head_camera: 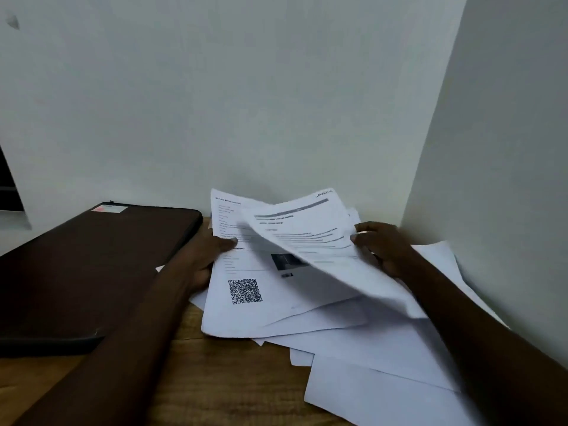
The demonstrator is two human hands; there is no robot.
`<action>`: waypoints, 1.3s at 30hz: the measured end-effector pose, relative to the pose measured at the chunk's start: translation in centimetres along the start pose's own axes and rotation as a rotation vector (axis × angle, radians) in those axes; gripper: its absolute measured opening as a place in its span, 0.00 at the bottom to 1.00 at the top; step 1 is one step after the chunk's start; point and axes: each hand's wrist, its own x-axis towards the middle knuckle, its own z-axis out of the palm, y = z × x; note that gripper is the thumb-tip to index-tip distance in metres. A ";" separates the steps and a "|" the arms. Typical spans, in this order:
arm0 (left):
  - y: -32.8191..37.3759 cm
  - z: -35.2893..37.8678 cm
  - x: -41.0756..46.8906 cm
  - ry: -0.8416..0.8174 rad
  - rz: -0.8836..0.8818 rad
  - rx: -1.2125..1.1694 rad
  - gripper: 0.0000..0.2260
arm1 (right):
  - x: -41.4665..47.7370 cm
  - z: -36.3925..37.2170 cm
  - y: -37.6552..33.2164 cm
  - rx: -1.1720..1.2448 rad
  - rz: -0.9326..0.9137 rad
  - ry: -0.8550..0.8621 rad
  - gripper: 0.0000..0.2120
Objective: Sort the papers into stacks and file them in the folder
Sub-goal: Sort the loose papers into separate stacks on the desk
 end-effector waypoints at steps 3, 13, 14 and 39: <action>0.1 -0.1 0.0 -0.030 -0.016 0.041 0.27 | 0.7 1.2 1.5 -0.114 -0.051 0.111 0.07; 0.7 1.2 -0.8 -0.063 -0.082 0.052 0.16 | -1.1 3.5 1.6 0.037 -0.019 0.208 0.05; 0.7 1.3 -0.9 -0.091 -0.096 0.062 0.16 | -1.3 4.0 1.5 0.076 -0.005 0.202 0.05; 0.4 -0.1 0.1 0.112 -0.038 0.218 0.20 | 7.8 0.8 -1.3 -0.614 0.116 0.103 0.41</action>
